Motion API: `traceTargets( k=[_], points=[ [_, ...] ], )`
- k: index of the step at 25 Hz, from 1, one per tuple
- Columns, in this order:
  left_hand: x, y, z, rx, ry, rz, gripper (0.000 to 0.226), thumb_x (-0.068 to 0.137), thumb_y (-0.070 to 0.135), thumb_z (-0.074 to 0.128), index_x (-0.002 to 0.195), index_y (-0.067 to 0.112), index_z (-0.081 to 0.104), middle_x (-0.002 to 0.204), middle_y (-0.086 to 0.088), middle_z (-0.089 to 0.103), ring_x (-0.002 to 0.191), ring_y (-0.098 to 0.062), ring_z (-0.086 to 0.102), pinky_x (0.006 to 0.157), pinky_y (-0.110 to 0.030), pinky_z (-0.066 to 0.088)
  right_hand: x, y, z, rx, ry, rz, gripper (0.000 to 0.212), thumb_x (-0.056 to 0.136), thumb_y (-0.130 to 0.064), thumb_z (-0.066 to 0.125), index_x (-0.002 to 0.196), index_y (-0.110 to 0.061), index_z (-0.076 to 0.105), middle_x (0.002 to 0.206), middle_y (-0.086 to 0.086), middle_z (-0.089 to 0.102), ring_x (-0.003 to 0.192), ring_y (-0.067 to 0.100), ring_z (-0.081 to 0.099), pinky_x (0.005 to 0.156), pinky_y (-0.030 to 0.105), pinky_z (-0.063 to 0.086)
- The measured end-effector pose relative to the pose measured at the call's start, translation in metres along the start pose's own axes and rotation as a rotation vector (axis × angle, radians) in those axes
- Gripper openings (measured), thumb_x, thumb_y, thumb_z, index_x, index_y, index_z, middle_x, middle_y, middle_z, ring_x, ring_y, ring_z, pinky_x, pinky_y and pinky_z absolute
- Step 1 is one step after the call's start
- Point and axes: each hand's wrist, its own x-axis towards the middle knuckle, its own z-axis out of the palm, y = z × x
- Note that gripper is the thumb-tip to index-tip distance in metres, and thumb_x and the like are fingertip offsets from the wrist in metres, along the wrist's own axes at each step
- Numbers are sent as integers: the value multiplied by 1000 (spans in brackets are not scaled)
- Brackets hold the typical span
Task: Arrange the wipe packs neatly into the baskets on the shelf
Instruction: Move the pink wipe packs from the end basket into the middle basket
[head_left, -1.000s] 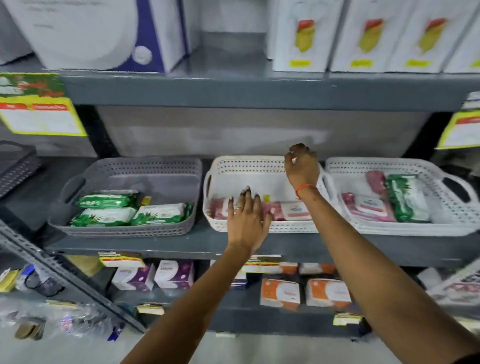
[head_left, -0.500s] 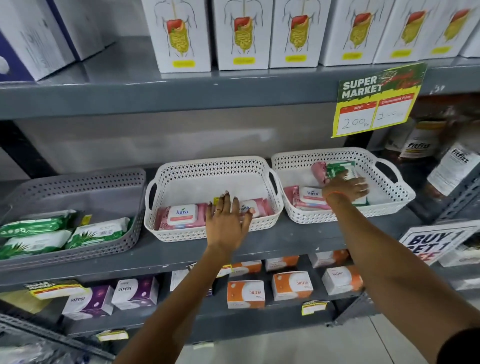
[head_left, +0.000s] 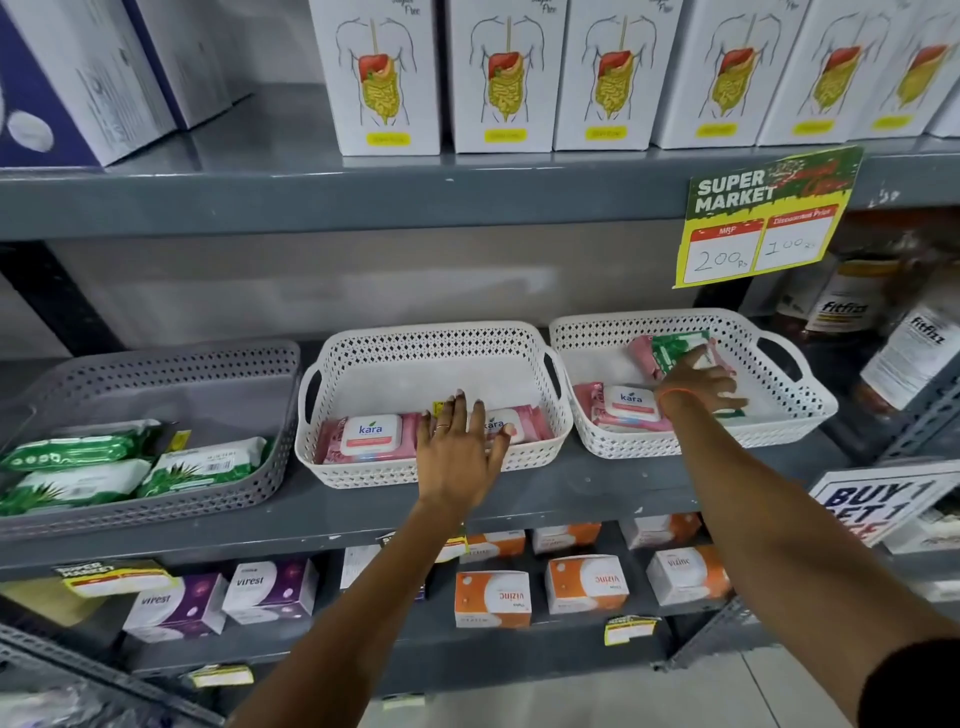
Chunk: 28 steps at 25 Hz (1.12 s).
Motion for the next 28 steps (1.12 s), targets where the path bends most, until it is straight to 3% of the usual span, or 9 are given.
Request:
traceTargets(
  k=[2, 6, 9, 12, 16, 19, 24, 28],
  points=[
    [1, 0, -1, -21, 9, 23, 64, 95, 55, 15, 148, 19, 19, 158, -9, 18, 145, -24, 16, 116, -47, 11, -12, -19, -3, -12, 69, -18, 85, 94, -34, 53, 153, -14, -4, 154, 36, 10, 143, 49, 11, 116, 65, 9],
    [-6, -23, -4, 18, 79, 72, 61, 98, 46, 18, 149, 13, 14, 158, -9, 17, 145, -22, 15, 117, -45, 8, -59, -74, 6, 81, 68, -266, 73, 98, -29, 46, 153, -20, -1, 151, 31, 21, 140, 49, 18, 115, 65, 15],
    [-22, -74, -14, 66, 162, -52, 70, 92, 50, 11, 147, 8, 22, 156, -15, 21, 144, -26, 19, 117, -48, 5, -111, -118, 31, 119, 34, -523, 73, 95, -33, 48, 153, -19, 5, 144, 31, 31, 133, 47, 30, 113, 62, 24],
    [-50, -144, -19, 90, 270, -272, 75, 90, 57, 16, 146, 8, 24, 155, -19, 19, 144, -32, 17, 115, -49, -4, -163, -166, 62, 146, -45, -856, 72, 95, -35, 49, 153, -17, 11, 138, 27, 40, 125, 42, 41, 109, 50, 34],
    [-94, -207, -16, 51, 318, -421, 74, 93, 54, 20, 145, 2, 23, 151, -25, 26, 139, -39, 26, 115, -49, 10, -223, -225, 105, 195, -142, -1214, 69, 92, -39, 54, 151, -20, 24, 137, 18, 48, 127, 35, 43, 109, 42, 31],
    [-112, -232, -16, 69, 324, -397, 69, 94, 47, 24, 145, 0, 21, 149, -23, 32, 138, -36, 30, 114, -48, 16, -265, -270, 138, 68, -210, -1406, 65, 91, -46, 52, 150, -29, 28, 142, 16, 42, 133, 37, 35, 115, 45, 24],
    [-115, -240, -15, 76, 268, -370, 67, 97, 47, 18, 145, 0, 19, 150, -21, 32, 140, -33, 24, 114, -47, 19, -298, -303, 195, -391, -509, -1491, 53, 98, -51, 33, 149, -42, 20, 160, 11, 17, 146, 37, 15, 120, 51, 13],
    [-114, -241, -16, 67, 265, -385, 69, 97, 49, 16, 145, 0, 21, 151, -20, 29, 141, -32, 23, 115, -46, 16, -297, -300, 205, -457, -623, -1411, 52, 99, -51, 20, 149, -45, 7, 164, 4, -2, 150, 30, -3, 122, 54, -1]
  ],
)
